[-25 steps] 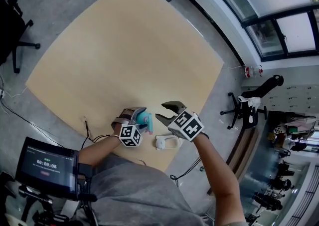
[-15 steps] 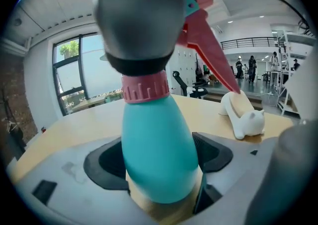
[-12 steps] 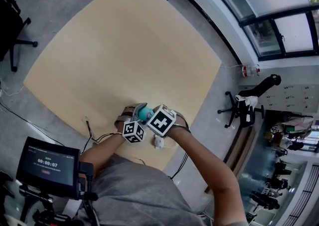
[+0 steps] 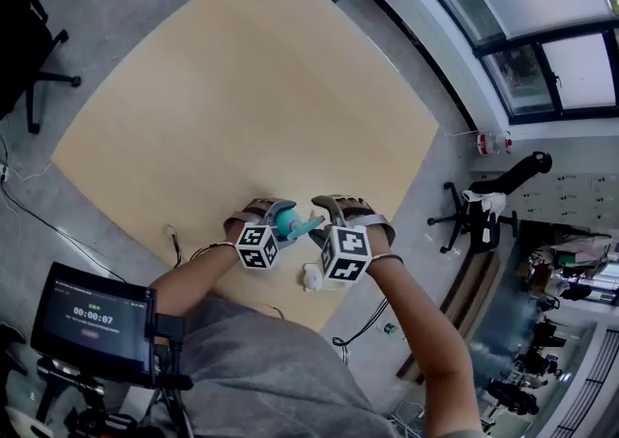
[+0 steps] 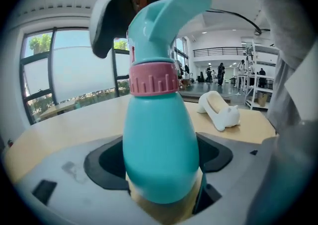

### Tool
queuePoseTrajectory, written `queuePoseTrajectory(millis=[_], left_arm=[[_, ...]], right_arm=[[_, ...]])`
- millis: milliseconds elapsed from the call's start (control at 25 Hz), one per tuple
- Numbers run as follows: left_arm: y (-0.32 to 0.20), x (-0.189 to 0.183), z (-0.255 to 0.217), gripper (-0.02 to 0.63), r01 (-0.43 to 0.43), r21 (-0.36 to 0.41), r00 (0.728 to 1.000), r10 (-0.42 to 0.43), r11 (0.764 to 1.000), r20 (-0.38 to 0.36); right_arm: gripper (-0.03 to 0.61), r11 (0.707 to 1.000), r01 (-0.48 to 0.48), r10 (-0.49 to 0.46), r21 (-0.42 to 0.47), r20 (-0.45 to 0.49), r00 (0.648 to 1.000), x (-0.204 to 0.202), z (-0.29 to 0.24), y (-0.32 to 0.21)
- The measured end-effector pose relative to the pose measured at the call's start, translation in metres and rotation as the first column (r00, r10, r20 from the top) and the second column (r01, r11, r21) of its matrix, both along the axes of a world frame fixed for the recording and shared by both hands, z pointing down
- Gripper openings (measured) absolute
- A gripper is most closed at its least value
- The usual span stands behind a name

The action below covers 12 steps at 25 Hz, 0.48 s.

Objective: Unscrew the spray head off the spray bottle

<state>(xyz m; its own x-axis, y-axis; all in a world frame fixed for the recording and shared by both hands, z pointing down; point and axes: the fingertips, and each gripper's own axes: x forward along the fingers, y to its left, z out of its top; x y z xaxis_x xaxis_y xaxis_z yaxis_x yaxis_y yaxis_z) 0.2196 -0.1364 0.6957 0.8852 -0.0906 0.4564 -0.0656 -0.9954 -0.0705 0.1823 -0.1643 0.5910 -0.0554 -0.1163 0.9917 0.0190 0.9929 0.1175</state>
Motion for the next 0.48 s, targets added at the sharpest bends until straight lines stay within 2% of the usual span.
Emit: queuePoseTrajectory(millis=[40, 80, 120, 160, 200, 240, 280, 320, 360, 400, 440, 480], left_arm=[[-0.004, 0.000, -0.001, 0.383, 0.049, -0.014, 0.999, -0.050, 0.999, -0.006], [-0.009, -0.001, -0.001, 0.385, 0.104, -0.029, 0.995, -0.104, 0.994, -0.009], [-0.013, -0.002, 0.000, 0.385, 0.155, -0.036, 0.988, -0.155, 0.987, -0.005], [-0.015, -0.003, 0.001, 0.385, 0.199, -0.036, 0.980, -0.199, 0.979, 0.004], [-0.017, -0.004, 0.002, 0.385, 0.236, -0.034, 0.972, -0.235, 0.971, 0.013], [-0.018, -0.005, 0.002, 0.385, 0.264, -0.034, 0.964, -0.263, 0.964, 0.019], [-0.018, -0.005, 0.003, 0.385, 0.282, -0.036, 0.959, -0.281, 0.959, 0.023], [-0.018, -0.006, 0.003, 0.385, 0.287, -0.037, 0.958, -0.287, 0.957, 0.025], [-0.017, -0.006, 0.004, 0.385, 0.281, -0.036, 0.959, -0.281, 0.959, 0.024], [-0.016, -0.006, 0.004, 0.385, 0.266, -0.035, 0.964, -0.265, 0.963, 0.021], [-0.015, -0.005, 0.004, 0.385, 0.242, -0.033, 0.970, -0.241, 0.970, 0.015], [-0.014, -0.004, 0.004, 0.385, 0.210, -0.031, 0.978, -0.210, 0.977, 0.007]], right_arm=[[0.280, 0.959, -0.280, 0.282, -0.037, 0.113, 0.953, 0.002, -0.013, -0.009], [0.290, 0.844, -0.524, 0.535, -0.115, 0.230, 0.813, 0.001, -0.028, -0.016], [0.290, 0.685, -0.695, 0.723, -0.217, 0.326, 0.610, -0.003, -0.040, -0.019], [0.291, 0.526, -0.789, 0.833, -0.318, 0.383, 0.400, -0.010, -0.047, -0.018], [0.291, 0.400, -0.830, 0.882, -0.388, 0.407, 0.235, -0.017, -0.049, -0.015], [0.291, 0.329, -0.853, 0.898, -0.405, 0.413, 0.150, -0.021, -0.045, -0.009], [0.291, 0.313, -0.877, 0.900, -0.364, 0.410, 0.150, -0.022, -0.035, -0.004], [0.291, 0.339, -0.895, 0.893, -0.289, 0.398, 0.210, -0.022, -0.022, 0.000], [0.288, 0.390, -0.895, 0.879, -0.217, 0.378, 0.291, -0.022, -0.010, 0.003], [0.284, 0.454, -0.875, 0.856, -0.167, 0.356, 0.376, -0.023, -0.001, 0.004], [0.222, 0.529, -0.838, 0.820, -0.133, 0.334, 0.465, -0.025, 0.005, 0.005], [0.104, 0.620, -0.778, 0.763, -0.103, 0.312, 0.567, -0.027, 0.009, 0.006]])
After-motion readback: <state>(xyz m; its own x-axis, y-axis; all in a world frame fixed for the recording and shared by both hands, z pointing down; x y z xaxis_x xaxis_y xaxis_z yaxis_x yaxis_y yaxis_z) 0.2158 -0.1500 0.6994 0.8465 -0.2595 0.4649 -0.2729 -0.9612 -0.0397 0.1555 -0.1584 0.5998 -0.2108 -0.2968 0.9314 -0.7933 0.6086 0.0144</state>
